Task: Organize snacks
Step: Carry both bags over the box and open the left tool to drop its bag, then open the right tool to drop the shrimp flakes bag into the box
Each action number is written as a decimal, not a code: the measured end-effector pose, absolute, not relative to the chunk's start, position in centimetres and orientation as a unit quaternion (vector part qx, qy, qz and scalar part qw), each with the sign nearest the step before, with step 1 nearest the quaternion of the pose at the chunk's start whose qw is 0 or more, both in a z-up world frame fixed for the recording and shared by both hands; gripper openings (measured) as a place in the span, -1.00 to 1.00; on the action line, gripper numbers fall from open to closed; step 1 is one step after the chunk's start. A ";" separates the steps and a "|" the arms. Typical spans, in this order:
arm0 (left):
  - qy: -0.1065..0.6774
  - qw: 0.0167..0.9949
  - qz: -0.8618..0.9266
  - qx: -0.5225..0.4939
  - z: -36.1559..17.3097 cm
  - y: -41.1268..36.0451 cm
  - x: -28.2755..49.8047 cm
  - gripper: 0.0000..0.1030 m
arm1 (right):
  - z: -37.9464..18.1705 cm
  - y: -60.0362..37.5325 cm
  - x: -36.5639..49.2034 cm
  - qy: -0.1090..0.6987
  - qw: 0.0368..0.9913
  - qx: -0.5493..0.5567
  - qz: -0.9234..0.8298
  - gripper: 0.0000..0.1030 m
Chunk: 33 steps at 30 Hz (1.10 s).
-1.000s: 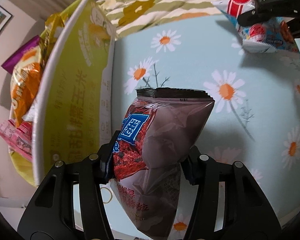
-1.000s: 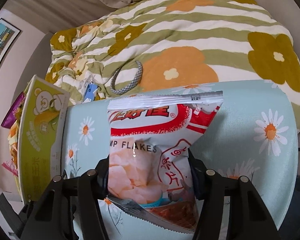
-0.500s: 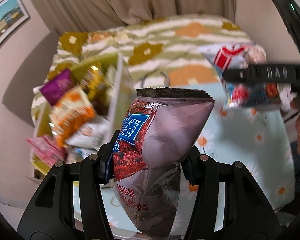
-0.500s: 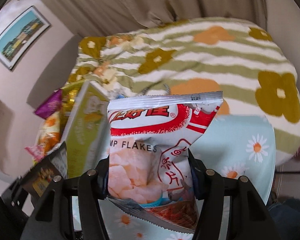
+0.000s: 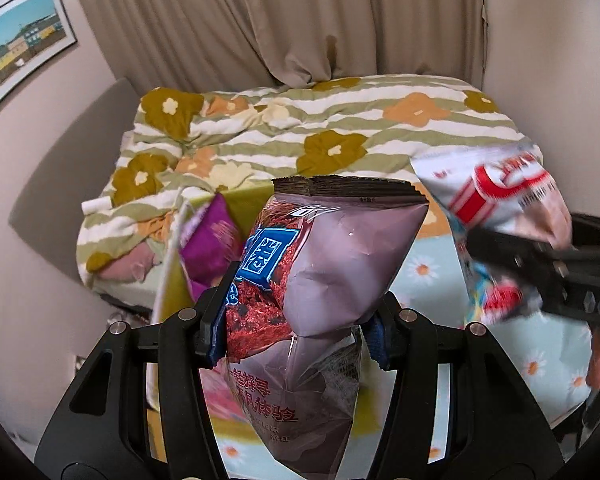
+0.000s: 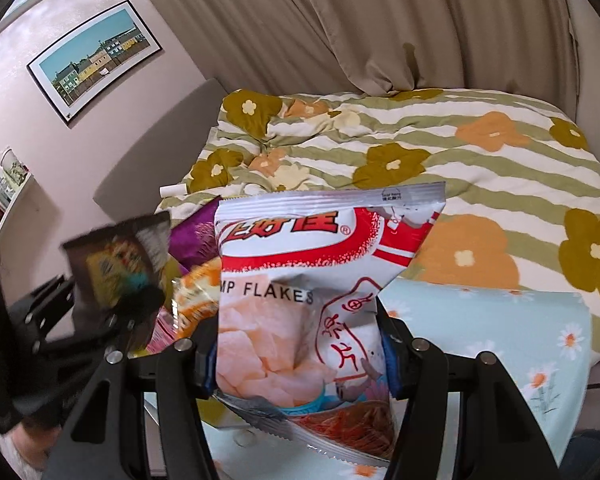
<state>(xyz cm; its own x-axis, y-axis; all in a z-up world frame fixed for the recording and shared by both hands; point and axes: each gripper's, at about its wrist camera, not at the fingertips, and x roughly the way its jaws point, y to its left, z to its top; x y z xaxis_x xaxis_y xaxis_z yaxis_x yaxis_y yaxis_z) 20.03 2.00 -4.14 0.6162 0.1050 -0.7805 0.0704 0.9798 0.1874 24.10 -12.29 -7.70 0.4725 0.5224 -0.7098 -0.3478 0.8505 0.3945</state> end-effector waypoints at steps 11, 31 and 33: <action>0.483 0.867 -0.056 0.107 -7.1 7.8 29.1 0.03 | -8.3 -6.8 25.9 0.457 0.859 0.112 0.201 0.09; 0.475 0.872 -0.100 0.056 -6.3 10.9 27.7 1.00 | -9.0 -5.1 25.1 0.468 0.859 0.112 0.172 0.08; 0.473 0.874 -0.096 0.055 -6.0 11.5 27.0 1.00 | -8.7 -4.7 24.5 0.464 0.861 0.108 0.176 0.08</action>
<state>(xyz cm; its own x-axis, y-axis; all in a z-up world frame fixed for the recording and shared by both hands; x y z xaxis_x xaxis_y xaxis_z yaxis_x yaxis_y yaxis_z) 26.97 11.47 -5.98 0.5350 -0.1159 -0.8369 0.2190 0.9757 0.0048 24.52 -4.68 -8.67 0.5070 0.4044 -0.7612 -0.2035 0.9143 0.3502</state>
